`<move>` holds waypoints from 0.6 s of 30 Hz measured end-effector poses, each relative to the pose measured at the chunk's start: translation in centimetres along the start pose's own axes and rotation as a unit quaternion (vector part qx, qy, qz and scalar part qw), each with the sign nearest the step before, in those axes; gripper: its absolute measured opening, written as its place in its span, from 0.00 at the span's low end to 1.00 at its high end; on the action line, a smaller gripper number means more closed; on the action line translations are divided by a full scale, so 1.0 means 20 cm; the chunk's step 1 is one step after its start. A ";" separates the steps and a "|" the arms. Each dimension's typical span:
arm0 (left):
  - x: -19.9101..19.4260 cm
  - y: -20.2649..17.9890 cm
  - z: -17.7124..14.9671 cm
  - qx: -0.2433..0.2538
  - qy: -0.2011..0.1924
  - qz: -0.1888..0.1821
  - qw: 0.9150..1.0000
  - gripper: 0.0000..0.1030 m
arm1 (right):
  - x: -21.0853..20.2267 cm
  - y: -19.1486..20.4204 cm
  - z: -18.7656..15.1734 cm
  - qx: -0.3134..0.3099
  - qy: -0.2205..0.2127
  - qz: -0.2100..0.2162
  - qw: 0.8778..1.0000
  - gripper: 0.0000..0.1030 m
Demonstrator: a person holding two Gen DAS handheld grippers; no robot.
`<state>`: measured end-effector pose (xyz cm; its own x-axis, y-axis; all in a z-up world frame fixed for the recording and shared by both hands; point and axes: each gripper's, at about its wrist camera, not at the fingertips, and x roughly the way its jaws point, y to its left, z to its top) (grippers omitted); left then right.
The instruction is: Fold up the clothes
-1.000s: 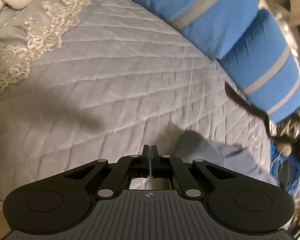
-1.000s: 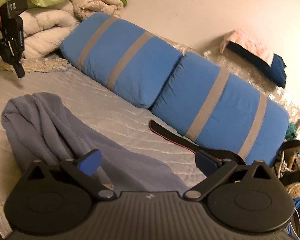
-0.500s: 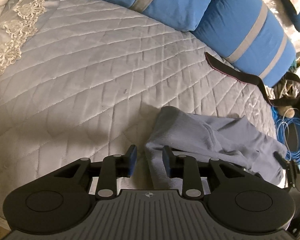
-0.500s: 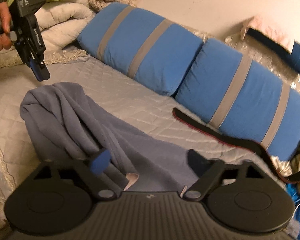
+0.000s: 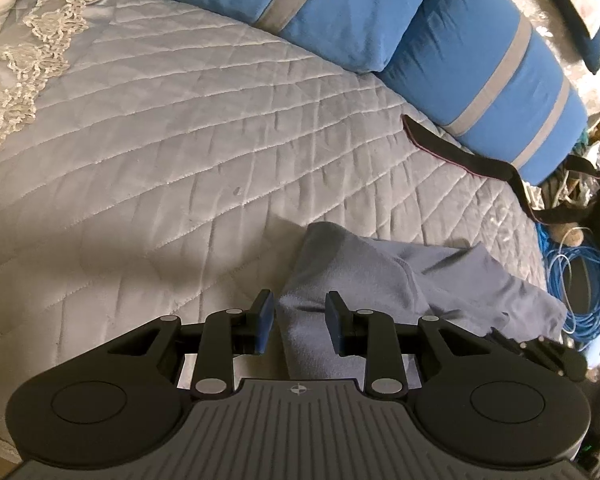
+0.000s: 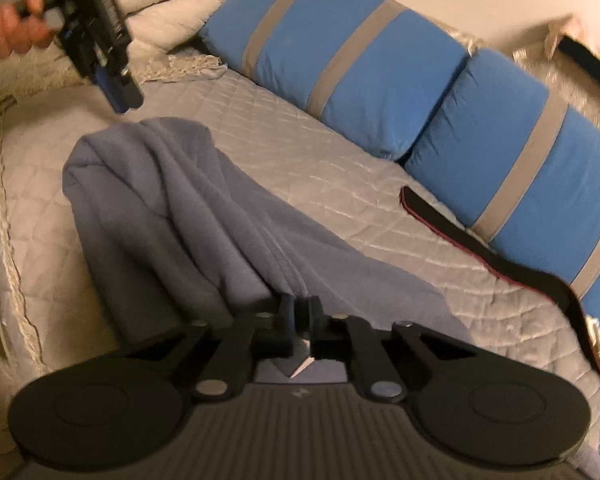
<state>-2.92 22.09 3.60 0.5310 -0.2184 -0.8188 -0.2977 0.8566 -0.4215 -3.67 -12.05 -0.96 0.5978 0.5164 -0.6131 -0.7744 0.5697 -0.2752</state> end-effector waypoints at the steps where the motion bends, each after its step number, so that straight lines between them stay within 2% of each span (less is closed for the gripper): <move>1: 0.00 0.00 0.00 0.000 0.001 0.001 1.000 0.26 | -0.02 -0.03 0.01 0.014 0.003 0.009 1.000 0.05; 4: 0.01 0.00 0.00 0.003 0.002 0.003 1.000 0.26 | -0.06 -0.11 0.02 0.029 0.003 0.025 0.999 0.05; 9: 0.01 -0.02 0.00 0.011 0.000 0.000 1.000 0.26 | -0.06 -0.22 0.04 0.016 0.032 0.013 0.999 0.04; 12: 0.01 -0.04 0.00 0.015 0.000 -0.003 1.000 0.26 | -0.05 -0.30 0.03 0.021 0.052 -0.009 0.998 0.04; 13: 0.01 -0.05 0.00 0.016 0.001 -0.003 1.000 0.26 | -0.04 -0.31 0.03 0.023 0.061 -0.014 0.998 0.08; 15: 0.01 -0.06 0.00 0.019 0.000 -0.004 1.000 0.27 | -0.03 -0.31 0.02 0.009 0.071 -0.029 0.997 0.34; 16: 0.01 -0.06 -0.01 0.021 0.000 -0.005 1.000 0.26 | -0.04 -0.30 0.01 -0.003 0.069 -0.041 0.997 0.42; 18: 0.00 -0.08 -0.01 0.024 -0.003 -0.007 1.000 0.26 | -0.09 -0.29 -0.01 -0.023 0.063 -0.044 0.997 0.49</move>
<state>-2.60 20.70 4.12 0.5395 -0.2280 -0.8105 -0.2524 0.8746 -0.4140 -0.30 -16.26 1.58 0.6356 0.3800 -0.6720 -0.7302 0.5784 -0.3636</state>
